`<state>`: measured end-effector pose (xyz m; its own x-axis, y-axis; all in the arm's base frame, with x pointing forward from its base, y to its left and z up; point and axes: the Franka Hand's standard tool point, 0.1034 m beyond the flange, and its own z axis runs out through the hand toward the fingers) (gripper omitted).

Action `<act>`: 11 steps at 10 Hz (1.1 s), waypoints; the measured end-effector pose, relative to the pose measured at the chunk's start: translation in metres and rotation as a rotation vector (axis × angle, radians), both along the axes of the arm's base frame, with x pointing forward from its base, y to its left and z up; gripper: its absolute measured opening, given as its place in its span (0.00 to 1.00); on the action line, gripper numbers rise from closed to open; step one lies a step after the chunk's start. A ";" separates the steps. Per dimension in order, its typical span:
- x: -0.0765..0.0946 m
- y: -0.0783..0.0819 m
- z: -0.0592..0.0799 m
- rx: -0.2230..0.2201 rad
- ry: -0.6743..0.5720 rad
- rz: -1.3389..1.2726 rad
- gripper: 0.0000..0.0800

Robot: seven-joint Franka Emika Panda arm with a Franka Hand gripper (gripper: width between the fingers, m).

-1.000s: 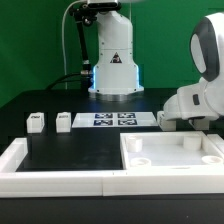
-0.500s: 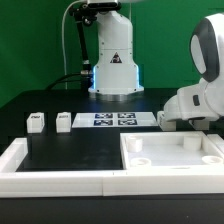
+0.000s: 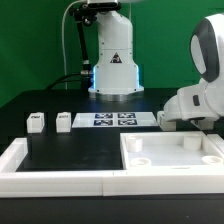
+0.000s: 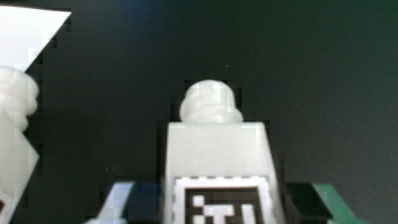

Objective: Assemble square table

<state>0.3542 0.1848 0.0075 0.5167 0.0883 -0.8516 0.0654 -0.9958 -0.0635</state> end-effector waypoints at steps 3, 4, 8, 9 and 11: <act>0.001 0.000 0.002 0.003 0.000 -0.001 0.36; 0.004 -0.003 0.017 0.017 0.012 -0.005 0.36; 0.020 -0.013 0.061 0.026 -0.047 -0.035 0.36; 0.018 -0.014 0.060 0.025 -0.039 -0.034 0.36; 0.028 -0.013 0.055 0.038 -0.120 -0.043 0.36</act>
Offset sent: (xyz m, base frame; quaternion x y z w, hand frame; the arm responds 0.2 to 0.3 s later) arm -0.0008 -0.0029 0.0540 0.0680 -0.0345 -0.0397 0.9963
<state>0.3826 0.1722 0.0624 0.6186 0.0950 -0.7799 0.0319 -0.9949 -0.0959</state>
